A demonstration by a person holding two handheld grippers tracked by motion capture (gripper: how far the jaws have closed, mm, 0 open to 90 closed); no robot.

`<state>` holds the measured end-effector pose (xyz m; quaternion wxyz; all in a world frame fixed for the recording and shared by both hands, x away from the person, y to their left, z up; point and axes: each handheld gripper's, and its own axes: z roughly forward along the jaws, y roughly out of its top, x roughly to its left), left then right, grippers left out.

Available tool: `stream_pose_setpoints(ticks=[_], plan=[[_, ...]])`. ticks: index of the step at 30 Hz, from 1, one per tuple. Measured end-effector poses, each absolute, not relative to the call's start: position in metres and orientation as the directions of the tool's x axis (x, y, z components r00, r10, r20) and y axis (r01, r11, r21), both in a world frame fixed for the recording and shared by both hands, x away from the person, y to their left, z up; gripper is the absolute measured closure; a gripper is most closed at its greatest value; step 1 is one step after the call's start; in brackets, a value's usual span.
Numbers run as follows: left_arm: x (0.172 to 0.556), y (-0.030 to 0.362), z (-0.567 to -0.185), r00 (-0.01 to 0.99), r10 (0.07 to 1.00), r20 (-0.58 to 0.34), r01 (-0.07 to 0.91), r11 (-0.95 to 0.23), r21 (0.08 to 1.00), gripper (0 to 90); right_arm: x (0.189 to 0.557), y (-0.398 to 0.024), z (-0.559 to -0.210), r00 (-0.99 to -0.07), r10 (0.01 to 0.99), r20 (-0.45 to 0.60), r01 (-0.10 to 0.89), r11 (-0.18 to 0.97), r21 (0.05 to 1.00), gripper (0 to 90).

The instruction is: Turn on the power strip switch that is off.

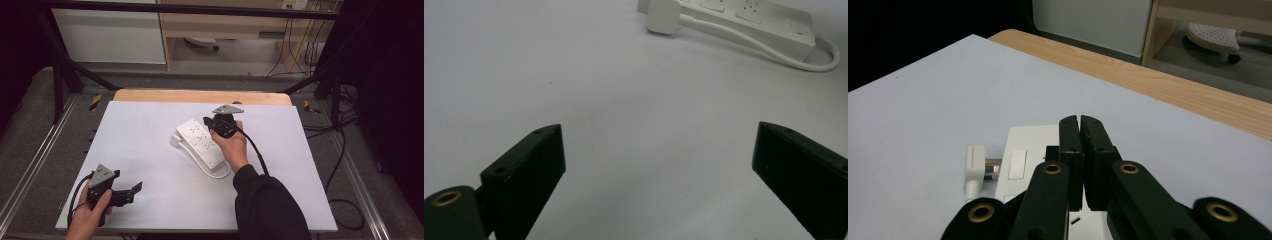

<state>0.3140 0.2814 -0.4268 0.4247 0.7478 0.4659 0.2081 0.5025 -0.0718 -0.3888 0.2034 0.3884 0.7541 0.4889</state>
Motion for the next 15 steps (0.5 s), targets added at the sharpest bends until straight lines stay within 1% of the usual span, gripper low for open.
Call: stream_pose_setpoints(ticks=[15], plan=[[0.314, 0.282, -0.427, 0.479, 0.874, -0.085, 0.520, -0.204, 0.829, 6.9, 0.501, -0.060, -0.399, -0.634, 0.770, 0.069, 0.396, 0.247, 0.884, 90.0]])
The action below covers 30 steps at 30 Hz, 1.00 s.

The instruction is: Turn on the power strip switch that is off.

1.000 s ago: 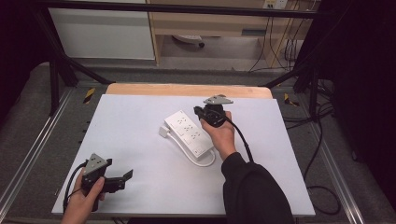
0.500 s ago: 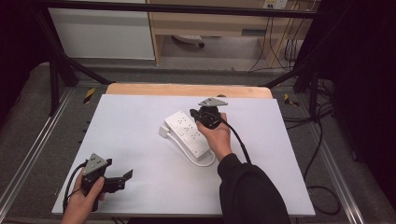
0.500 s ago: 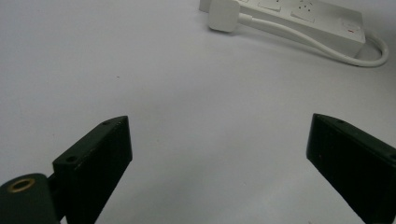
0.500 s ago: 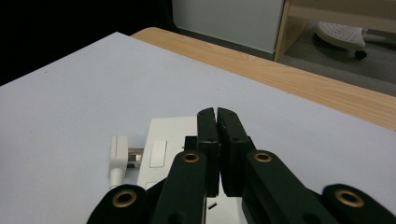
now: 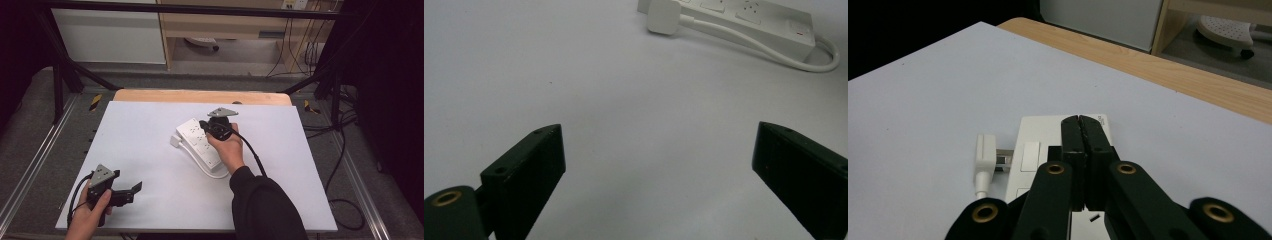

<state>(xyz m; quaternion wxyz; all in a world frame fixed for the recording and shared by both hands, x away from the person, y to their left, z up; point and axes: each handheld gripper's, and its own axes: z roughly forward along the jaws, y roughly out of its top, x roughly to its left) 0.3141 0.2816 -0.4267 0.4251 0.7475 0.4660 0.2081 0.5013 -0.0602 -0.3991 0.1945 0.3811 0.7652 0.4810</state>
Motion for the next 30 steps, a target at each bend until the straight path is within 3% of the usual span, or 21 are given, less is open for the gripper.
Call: stream_pose_setpoints(ticks=[30], plan=[[0.314, 0.282, -0.427, 0.478, 0.875, -0.082, 0.518, -0.205, 0.830, 6.8, 0.499, -0.051, -0.413, -0.651, 0.756, 0.074, 0.436, 0.292, 0.851, 90.0]])
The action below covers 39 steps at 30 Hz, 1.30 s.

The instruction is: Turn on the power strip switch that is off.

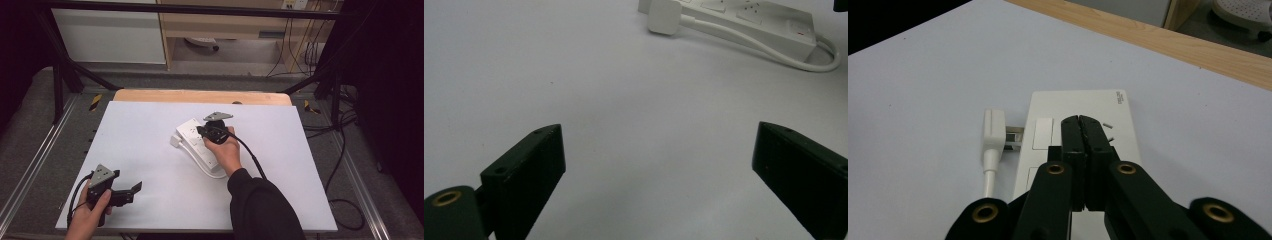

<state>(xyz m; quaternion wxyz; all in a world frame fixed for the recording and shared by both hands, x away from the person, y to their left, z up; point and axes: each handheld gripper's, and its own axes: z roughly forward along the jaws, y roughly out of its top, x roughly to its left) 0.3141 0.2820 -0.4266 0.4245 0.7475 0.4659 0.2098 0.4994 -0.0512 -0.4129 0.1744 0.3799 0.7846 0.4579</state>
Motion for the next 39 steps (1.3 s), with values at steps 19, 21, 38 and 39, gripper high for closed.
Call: stream_pose_setpoints(ticks=[19, 21, 38, 39], plan=[[0.314, 0.282, -0.427, 0.479, 0.874, -0.082, 0.518, -0.206, 0.830, 6.9, 0.498, -0.049, -0.425, -0.646, 0.760, 0.078, 0.447, 0.293, 0.845, 90.0], [0.314, 0.282, -0.427, 0.480, 0.874, -0.082, 0.518, -0.206, 0.830, 6.9, 0.498, -0.048, -0.427, -0.647, 0.758, 0.082, 0.449, 0.292, 0.845, 90.0], [0.314, 0.282, -0.426, 0.479, 0.874, -0.083, 0.518, -0.205, 0.831, 6.9, 0.492, -0.043, -0.435, -0.656, 0.751, 0.077, 0.457, 0.314, 0.832, 90.0], [0.314, 0.282, -0.426, 0.479, 0.874, -0.083, 0.518, -0.205, 0.830, 6.9, 0.492, -0.043, -0.435, -0.657, 0.750, 0.078, 0.457, 0.314, 0.832, 90.0]])
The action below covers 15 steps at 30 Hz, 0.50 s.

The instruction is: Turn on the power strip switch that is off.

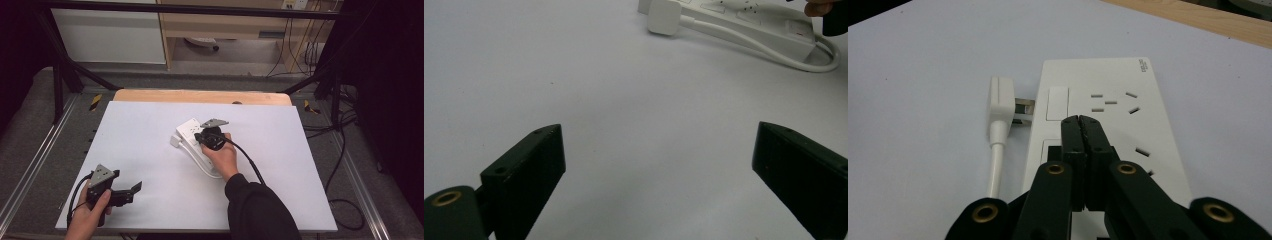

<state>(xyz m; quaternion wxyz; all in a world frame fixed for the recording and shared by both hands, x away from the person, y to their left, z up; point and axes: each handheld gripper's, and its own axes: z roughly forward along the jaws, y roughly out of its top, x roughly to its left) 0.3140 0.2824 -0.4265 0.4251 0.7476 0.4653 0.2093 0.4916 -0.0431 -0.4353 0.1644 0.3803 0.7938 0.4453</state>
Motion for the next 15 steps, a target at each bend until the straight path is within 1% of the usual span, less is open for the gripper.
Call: stream_pose_setpoints(ticks=[7, 15], plan=[[0.3141, 0.2822, -0.4266, 0.479, 0.874, -0.082, 0.518, -0.207, 0.830, 6.9, 0.4890, -0.0472, -0.4413, -0.651, 0.754, 0.087, 0.467, 0.308, 0.829, 90.0], [0.3140, 0.2821, -0.4266, 0.480, 0.873, -0.082, 0.518, -0.207, 0.830, 6.9, 0.4855, -0.0447, -0.4416, -0.664, 0.744, 0.077, 0.454, 0.319, 0.832, 90.0]])
